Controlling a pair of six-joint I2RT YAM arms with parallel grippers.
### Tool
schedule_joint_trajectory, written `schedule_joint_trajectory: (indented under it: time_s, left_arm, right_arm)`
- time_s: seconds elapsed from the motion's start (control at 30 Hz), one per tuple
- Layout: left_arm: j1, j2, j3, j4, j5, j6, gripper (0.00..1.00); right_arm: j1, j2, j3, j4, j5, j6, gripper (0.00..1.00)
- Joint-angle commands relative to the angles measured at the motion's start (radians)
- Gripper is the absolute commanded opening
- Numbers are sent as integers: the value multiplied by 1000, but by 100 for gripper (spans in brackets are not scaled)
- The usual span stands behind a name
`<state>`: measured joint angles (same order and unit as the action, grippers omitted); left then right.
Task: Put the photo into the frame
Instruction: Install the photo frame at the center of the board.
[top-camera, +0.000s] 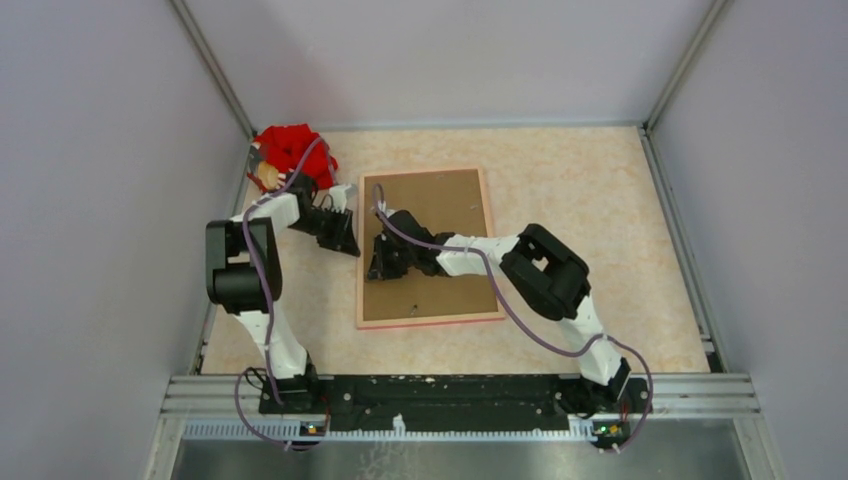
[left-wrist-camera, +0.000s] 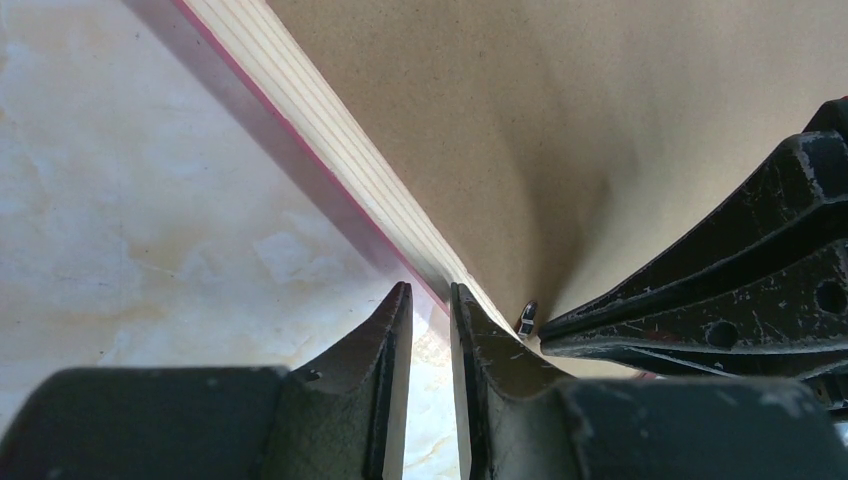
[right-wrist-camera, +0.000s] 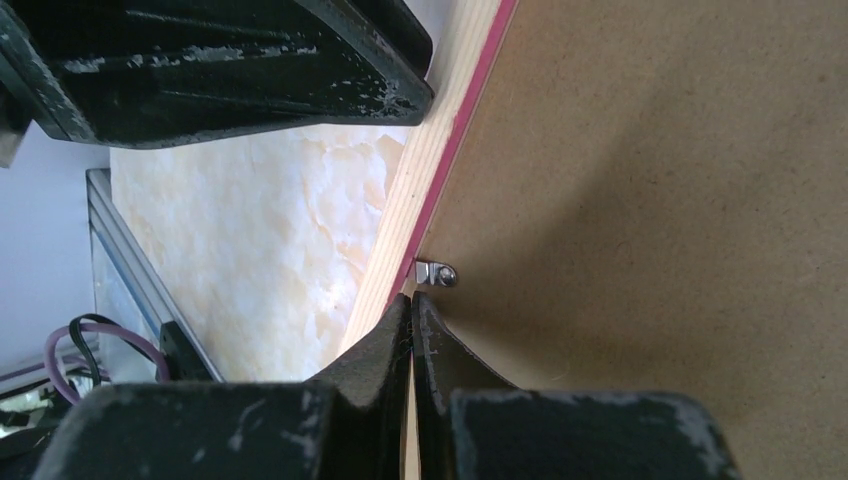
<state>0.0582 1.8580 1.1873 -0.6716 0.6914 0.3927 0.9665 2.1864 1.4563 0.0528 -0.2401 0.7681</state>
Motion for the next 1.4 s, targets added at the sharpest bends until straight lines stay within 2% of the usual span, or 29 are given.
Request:
schedule_joint_trajectory:
  time_s: [0.0,0.5,0.63,0.77,0.83,0.9,1.03,1.17,1.37]
  left_arm:
    - [0,6,-5,27,17,23,27]
    - [-1,9,0,22,15,27,27]
    - [1,-9,25,-4,17,28,28]
    - [8,-23,86,-41,47,22,31]
    - [11,-13,124,-36,44,-6,32]
    - [12,11,161,-20,38,-36,32]
    - [14,105,236,-2,40,-86,32]
    - [12,184,292,4,35,-113,31]
    - [12,226,300,7,35,-117,29]
  right_arm:
    - [9,20,53,-6,33,-23,0]
    - [9,31,57,11,25,-31,0]
    - [-18,-44,54,17,-23,-56,1]
    - [-86,-172,25,-2,-22,-86,36]
    - [-127,-211,8,-4,-16,-91,47]
    - [-169,-212,19,-8,-20,-93,52]
    - [-235,-138,97,-33,-40,-96,53]
    - [-265,-15,243,-50,-73,-92,47]
    - [-279,171,429,-91,-126,-56,46]
